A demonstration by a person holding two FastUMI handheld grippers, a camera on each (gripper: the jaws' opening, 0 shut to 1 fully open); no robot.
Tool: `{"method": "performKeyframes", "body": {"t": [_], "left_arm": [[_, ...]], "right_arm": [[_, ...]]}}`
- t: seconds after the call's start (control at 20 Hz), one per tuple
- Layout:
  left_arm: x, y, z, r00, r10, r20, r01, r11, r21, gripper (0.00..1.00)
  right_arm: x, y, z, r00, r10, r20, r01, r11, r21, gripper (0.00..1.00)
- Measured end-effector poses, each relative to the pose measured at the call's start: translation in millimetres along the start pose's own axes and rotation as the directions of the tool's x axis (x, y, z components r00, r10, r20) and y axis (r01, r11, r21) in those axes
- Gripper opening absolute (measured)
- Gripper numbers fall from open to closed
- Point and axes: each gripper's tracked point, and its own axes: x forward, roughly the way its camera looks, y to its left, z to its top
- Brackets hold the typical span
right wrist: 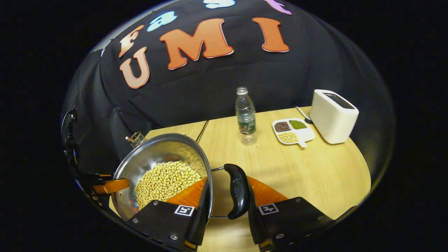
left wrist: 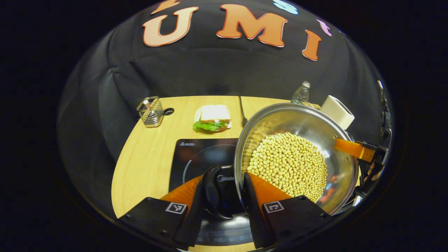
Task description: First push the handle of the pot to place it horizontally, then grasp the pot with both hands and set it on the induction cooktop.
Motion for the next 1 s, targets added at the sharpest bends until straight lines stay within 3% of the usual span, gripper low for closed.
{"method": "performKeyframes", "body": {"t": [0.4,0.75,1.0], "left_arm": [[8.3,92.1,-20.2,0.997,0.051,-0.058,-0.053,0.998,-0.038,0.63],[0.0,91.0,-1.3,0.997,0.053,-0.062,-0.056,0.997,-0.048,0.64],[2.0,94.9,6.3,0.997,0.034,-0.066,-0.037,0.998,-0.048,0.65]], "right_arm": [[34.8,87.8,-23.3,0.998,0.062,-0.030,-0.063,0.998,-0.027,0.52],[50.4,107.8,-47.1,0.995,0.075,-0.070,-0.076,0.997,-0.017,0.52],[54.1,98.8,-53.6,0.994,0.067,-0.083,-0.067,0.998,0.000,0.52]]}}
